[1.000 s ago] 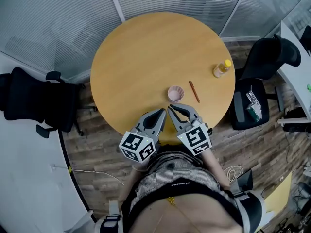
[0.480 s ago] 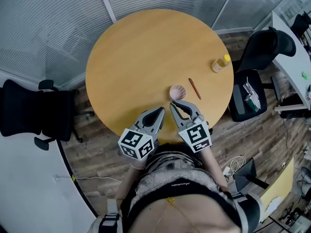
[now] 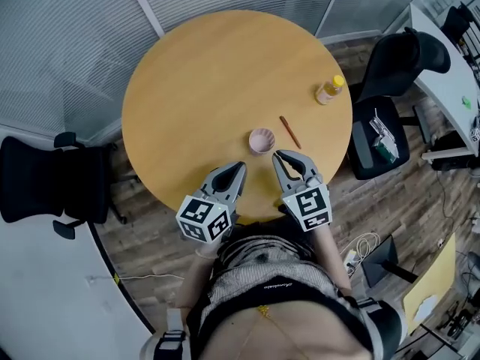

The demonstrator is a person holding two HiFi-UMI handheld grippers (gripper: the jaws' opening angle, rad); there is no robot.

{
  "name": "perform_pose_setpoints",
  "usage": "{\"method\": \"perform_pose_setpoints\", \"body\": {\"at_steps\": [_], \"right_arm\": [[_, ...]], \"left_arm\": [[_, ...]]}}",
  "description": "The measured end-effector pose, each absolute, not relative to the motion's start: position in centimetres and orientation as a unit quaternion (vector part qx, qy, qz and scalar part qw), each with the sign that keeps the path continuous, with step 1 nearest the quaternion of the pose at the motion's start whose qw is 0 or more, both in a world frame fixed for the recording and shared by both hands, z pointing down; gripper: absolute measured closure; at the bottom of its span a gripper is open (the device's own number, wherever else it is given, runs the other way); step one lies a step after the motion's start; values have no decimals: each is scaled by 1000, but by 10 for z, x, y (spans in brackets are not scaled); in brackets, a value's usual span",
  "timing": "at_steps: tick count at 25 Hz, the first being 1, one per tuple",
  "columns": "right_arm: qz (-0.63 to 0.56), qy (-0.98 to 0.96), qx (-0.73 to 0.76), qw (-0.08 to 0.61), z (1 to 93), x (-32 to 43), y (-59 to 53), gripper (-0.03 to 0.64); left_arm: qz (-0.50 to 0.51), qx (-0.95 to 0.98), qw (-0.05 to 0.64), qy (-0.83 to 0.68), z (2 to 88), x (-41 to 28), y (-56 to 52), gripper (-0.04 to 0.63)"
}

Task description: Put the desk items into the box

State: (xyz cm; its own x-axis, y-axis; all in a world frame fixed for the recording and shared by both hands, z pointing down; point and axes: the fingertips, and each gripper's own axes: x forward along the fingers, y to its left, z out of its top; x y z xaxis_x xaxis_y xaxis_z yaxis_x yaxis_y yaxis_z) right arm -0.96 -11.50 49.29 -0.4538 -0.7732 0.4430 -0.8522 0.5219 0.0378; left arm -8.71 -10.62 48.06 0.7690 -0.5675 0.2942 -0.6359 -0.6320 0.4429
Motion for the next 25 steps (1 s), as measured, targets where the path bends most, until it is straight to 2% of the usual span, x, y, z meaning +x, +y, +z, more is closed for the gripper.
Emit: {"method": "perform_pose_setpoints", "body": {"at_steps": [6, 11, 25], "right_arm": [[84, -866, 450, 202, 481, 14, -126, 584], [77, -882, 422, 195, 476, 21, -132, 584], [90, -893, 398, 190, 482, 32, -134, 584]], "left_arm": [[17, 892, 260, -369, 465, -73, -102, 577], [23, 882, 235, -409, 460, -69, -101, 577], [20, 867, 233, -441, 455, -69, -84, 577]]}}
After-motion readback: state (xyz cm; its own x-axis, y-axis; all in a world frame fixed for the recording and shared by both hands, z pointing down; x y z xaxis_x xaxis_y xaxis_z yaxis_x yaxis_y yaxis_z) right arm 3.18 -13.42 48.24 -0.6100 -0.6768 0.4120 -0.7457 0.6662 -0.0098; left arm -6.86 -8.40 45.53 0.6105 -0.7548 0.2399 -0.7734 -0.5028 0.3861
